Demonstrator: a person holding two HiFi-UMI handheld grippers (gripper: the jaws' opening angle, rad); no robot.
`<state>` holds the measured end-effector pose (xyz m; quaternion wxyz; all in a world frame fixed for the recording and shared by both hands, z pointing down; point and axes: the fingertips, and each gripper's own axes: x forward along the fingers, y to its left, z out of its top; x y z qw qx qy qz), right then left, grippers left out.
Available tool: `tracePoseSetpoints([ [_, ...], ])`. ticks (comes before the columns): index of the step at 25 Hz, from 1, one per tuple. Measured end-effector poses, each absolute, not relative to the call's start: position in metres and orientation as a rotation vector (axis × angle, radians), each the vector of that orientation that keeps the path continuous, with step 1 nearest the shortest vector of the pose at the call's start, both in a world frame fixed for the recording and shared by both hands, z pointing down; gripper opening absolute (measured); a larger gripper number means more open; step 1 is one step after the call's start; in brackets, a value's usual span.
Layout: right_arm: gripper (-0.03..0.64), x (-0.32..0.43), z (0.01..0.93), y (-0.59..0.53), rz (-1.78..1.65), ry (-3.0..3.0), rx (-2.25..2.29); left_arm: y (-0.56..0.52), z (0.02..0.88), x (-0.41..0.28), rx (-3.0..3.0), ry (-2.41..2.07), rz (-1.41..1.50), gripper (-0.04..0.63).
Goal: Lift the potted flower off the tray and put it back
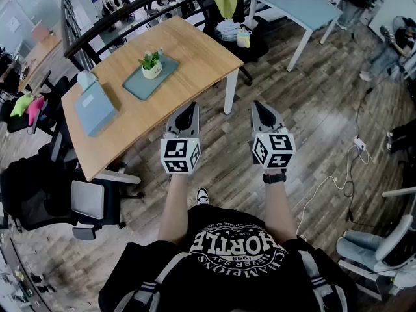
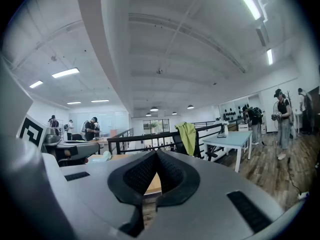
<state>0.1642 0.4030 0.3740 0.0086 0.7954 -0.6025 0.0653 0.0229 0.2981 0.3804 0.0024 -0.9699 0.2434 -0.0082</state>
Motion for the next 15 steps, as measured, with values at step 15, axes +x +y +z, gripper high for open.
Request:
tracePoseSetpoints([
  [15,0.02,0.082,0.387,0.271,0.326,-2.125,2.444,0.193,0.394,-0.053,-3.031,0.844,-0.06,0.017],
])
